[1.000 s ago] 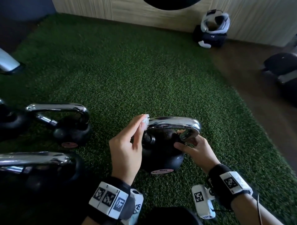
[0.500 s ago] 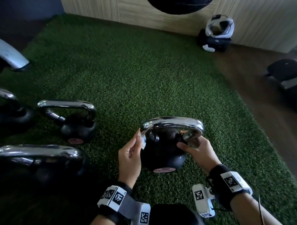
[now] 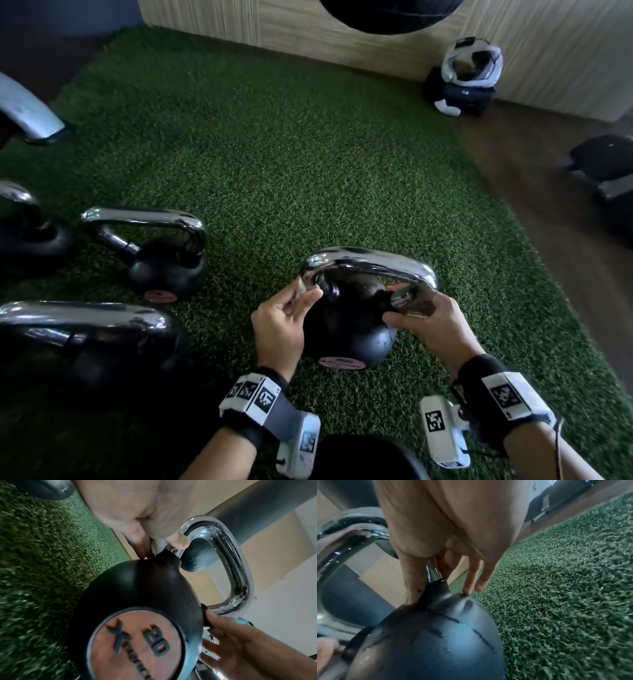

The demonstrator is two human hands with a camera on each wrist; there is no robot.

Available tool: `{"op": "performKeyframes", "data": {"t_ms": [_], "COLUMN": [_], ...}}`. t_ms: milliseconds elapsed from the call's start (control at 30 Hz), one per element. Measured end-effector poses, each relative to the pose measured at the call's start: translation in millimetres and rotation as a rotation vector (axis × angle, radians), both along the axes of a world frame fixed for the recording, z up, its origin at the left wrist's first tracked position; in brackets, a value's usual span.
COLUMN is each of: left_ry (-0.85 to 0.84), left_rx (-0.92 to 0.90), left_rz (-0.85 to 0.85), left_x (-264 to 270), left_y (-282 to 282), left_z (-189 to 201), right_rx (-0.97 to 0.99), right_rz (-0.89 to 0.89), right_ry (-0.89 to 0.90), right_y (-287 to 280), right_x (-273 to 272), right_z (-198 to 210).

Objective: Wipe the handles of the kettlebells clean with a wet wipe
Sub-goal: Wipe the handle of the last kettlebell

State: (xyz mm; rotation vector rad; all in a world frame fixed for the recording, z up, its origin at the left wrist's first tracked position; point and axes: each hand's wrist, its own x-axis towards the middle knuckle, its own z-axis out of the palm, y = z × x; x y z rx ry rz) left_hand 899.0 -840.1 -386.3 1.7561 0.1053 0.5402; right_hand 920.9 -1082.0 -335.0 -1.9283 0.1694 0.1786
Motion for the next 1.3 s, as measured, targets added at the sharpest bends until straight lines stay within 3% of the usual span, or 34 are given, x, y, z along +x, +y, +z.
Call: {"op": "performKeyframes", "data": {"t_ms": [133,333,433,567,633,700,767,933,1000,1100,1200,1300], "left_ry": [0.057,0.017,0.068,0.26,0.336,0.339,0.317,0.233,0.154,0.221,0.28,0.193], "left_rx": [0.058,0.243,0.302,0.363,0.377,0.404,0.422,0.31,0.264,0.282,0.252,0.175], "left_rz": [0.013,-0.145,-0.294,-0.569,-0.663,-0.652,-0.573,-0.432,-0.392,-0.438,-0.463,-0.416], "left_x": [29,85,102,108,106,104,103,103,100,100,103,91], "left_y": [2,-16,-21,-10,-4,-3,-7,-21,-25,-24,-18,-17], "left_z": [3,26,39,57,63,64,63,80,86,86,86,93], "right_rx": [-0.073,-0.474,-0.442,-0.334,-0.435,-0.347,-0.21,-0.163,-0.172,-0.176,-0.161,-0.125], "right_rz": [0.076,0.361,0.467,0.237,0.228,0.301,0.298,0.32,0.304,0.252,0.243,0.224], "right_ry": [-0.029,-0.204,-0.102,-0.227,-0.094,0.085,0.152,0.085,0.061,0.052,0.066,0.044], "right_y": [-13,-2,17,30,29,31,35,13,23,33,33,31], "right_x": [-26,-46,-29,13,33,42,47,64,58,52,54,53], "right_z": [-1,15,25,29,17,-3,-27,-101,-83,-68,-72,-80]}}
